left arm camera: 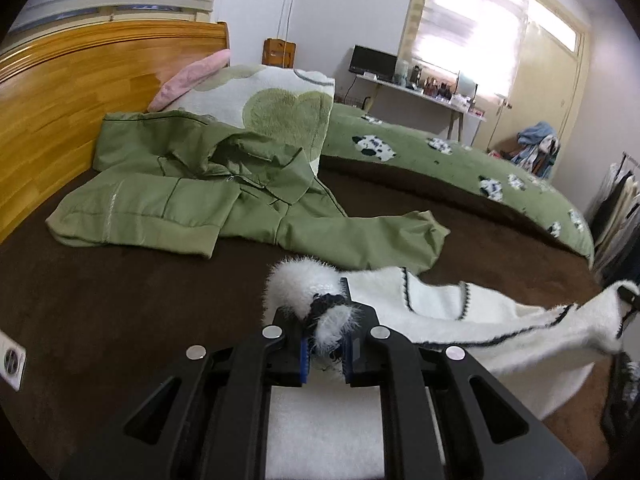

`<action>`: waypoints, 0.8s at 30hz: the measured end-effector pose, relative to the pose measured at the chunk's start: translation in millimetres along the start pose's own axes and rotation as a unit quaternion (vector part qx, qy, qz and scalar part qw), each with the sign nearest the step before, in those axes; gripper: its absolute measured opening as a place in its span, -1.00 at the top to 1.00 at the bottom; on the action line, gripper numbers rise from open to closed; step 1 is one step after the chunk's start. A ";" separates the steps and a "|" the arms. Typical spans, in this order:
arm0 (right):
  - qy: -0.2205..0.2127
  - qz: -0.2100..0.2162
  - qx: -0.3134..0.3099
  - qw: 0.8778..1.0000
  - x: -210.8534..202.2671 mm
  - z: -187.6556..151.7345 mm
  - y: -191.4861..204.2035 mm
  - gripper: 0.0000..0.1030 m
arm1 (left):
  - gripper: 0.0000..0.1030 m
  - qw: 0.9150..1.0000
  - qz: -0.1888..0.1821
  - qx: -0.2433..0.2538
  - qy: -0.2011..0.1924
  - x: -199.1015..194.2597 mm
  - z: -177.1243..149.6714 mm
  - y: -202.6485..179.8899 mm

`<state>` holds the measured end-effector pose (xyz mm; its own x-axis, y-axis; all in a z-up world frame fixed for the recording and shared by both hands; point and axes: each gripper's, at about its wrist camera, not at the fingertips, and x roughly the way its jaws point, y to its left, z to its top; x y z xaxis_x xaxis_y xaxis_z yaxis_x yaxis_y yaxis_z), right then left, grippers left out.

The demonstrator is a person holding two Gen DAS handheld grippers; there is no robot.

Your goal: Fold large clothes

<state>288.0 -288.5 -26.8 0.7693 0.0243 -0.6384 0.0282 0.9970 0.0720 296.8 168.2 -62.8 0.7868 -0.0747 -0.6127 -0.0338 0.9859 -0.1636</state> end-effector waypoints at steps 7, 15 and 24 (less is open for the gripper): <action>0.026 -0.021 -0.008 0.999 95.2 4.9 4.0 0.81 | 0.72 0.999 0.023 -0.014 0.021 92.3 2.1 -2.5; 0.082 -0.036 0.023 0.996 190.1 -33.4 -24.0 0.81 | 0.71 0.996 0.051 -0.038 0.057 179.5 -36.8 20.4; 0.085 -0.033 0.034 0.995 211.8 -49.7 -29.5 0.81 | 0.71 0.997 0.045 -0.036 0.049 187.7 -43.5 20.0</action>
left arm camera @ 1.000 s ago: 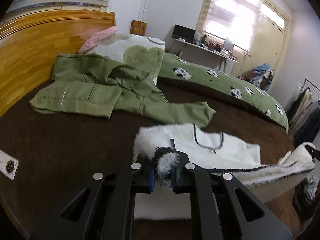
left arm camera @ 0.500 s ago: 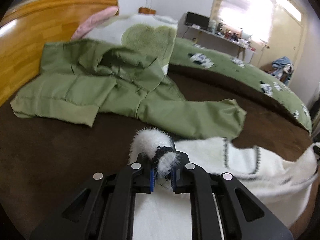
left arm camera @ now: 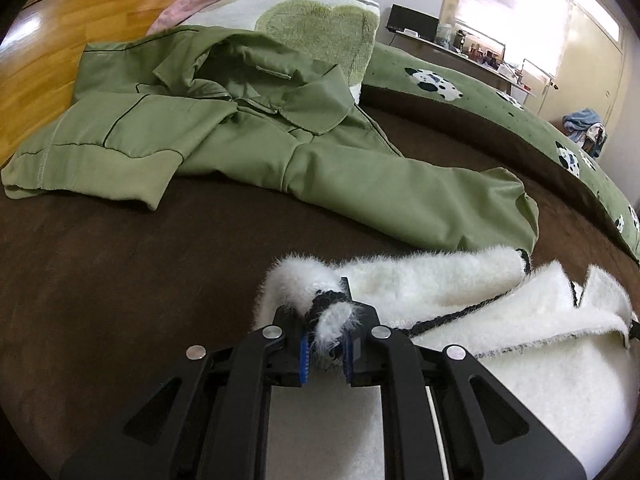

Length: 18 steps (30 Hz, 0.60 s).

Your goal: Fold large clothes

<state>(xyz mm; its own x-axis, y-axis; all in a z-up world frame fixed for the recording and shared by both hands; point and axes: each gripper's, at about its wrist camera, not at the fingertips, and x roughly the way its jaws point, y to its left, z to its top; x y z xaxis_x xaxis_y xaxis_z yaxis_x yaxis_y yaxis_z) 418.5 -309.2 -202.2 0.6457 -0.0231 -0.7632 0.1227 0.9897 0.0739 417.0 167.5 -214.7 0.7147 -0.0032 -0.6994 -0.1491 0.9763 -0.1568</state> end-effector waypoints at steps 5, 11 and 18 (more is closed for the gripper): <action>0.001 0.000 -0.003 1.000 1.1 3.6 0.7 0.81 | 0.70 1.000 0.005 0.002 0.002 3.1 1.8 -1.0; 0.012 0.001 0.004 1.000 -0.1 6.3 -0.9 0.77 | 0.63 1.000 0.003 -0.002 0.011 4.2 2.8 -0.8; 0.014 0.012 0.013 1.000 -16.8 16.5 -3.3 -0.72 | 0.07 0.999 -0.024 -0.009 0.024 -1.5 7.2 -0.6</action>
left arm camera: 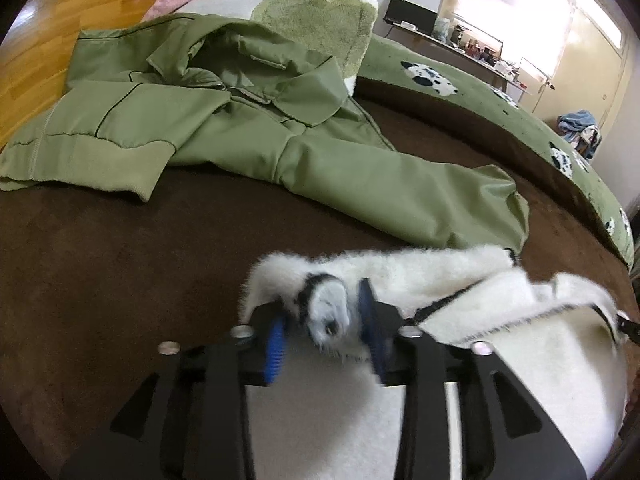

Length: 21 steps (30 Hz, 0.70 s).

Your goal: Fold large clothes

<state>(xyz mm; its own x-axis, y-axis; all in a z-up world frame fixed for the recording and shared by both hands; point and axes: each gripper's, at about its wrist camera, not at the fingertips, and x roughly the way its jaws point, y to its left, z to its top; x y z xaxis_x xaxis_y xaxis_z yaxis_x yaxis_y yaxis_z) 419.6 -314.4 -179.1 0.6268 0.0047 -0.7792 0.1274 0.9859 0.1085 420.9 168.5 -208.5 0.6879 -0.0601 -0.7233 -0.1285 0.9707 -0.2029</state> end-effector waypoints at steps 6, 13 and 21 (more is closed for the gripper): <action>-0.046 -0.019 -0.017 0.999 -44.2 8.5 -3.9 -0.79 | -0.88 0.996 0.059 0.053 -0.035 -31.3 7.5 -18.4; -0.045 -0.042 -0.108 0.992 -57.1 -5.6 29.1 -0.87 | -0.87 0.998 0.031 0.052 -0.024 -56.8 5.7 -27.8; -0.012 -0.046 -0.158 0.986 -17.2 -22.6 70.9 -0.87 | -0.88 0.994 0.038 0.092 0.053 -11.9 -16.6 -57.2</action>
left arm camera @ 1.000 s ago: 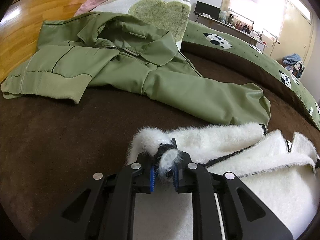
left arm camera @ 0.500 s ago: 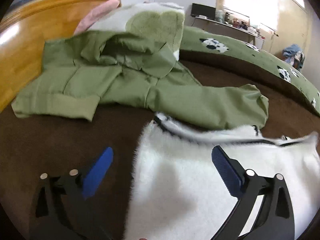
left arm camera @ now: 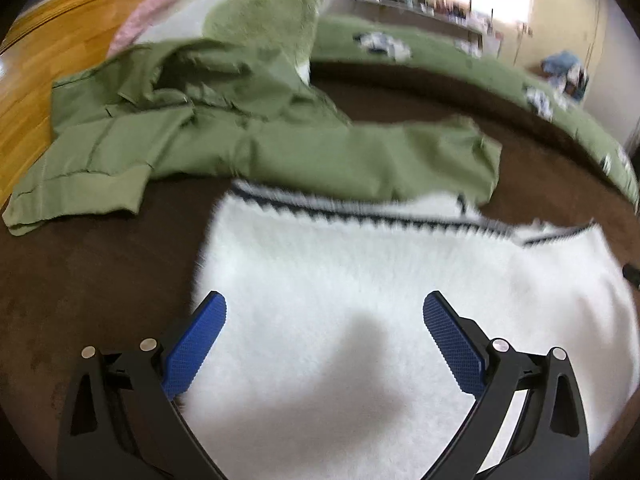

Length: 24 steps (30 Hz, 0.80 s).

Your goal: Fold large clothes

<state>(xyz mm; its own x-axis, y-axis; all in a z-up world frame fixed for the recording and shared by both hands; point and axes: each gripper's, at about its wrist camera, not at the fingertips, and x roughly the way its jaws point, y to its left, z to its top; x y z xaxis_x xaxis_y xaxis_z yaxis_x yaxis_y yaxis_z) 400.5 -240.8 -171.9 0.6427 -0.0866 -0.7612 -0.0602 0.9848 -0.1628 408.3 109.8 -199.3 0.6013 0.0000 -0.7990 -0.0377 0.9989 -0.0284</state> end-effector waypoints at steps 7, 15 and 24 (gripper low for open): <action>0.042 0.001 0.038 0.998 61.4 -17.9 -0.8 -0.89 | -0.90 1.000 0.004 0.018 0.015 36.8 -8.4 0.1; 0.047 0.019 0.063 0.997 77.8 -13.5 -9.7 -0.90 | -0.90 1.000 0.004 0.027 0.009 47.3 -2.0 -0.7; 0.048 0.018 0.064 0.997 71.8 -15.4 -9.4 -0.90 | -0.90 1.000 0.005 0.026 0.008 47.5 -0.8 -0.7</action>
<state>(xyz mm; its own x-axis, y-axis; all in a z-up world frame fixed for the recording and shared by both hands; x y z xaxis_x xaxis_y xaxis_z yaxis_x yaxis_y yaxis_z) 435.4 -258.5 -234.7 0.5654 -0.0578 -0.8228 0.0197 0.9982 -0.0566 436.2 109.1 -237.7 0.5881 0.0096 -0.8088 -0.0012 0.9999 0.0110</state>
